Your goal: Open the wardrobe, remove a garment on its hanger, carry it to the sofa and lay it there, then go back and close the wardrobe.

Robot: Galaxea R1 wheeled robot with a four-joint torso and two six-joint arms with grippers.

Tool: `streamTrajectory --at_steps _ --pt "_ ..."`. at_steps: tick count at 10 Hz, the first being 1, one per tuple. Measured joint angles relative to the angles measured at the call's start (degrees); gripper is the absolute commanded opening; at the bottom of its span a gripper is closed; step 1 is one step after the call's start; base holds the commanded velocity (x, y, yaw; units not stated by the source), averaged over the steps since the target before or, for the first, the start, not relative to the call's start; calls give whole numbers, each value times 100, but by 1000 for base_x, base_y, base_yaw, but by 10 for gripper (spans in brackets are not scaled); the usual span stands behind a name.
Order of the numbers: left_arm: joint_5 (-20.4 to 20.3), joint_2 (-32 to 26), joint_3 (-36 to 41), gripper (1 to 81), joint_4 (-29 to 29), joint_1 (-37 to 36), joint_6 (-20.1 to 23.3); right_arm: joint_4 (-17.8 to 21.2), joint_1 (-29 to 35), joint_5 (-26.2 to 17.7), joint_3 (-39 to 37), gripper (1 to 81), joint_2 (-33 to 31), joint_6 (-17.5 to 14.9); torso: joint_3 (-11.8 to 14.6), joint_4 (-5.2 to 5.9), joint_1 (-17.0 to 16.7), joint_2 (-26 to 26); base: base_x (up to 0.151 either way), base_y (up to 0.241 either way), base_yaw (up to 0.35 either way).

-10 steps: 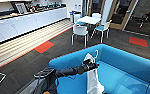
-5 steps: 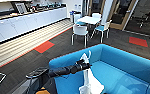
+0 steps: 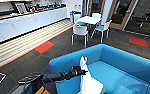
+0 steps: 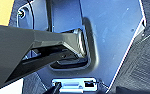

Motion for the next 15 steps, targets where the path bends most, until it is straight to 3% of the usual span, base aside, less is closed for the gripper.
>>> streamTrajectory --at_steps 7,15 --pt "160 -405 -636 10 393 -18 5 0 -2 9 0 811 0 0 0 0 0 0 0 0 0" --pt "226 -1213 -686 10 758 295 20 -1 -12 22 0 811 0 -5 0 0 0 0 0 0 0"
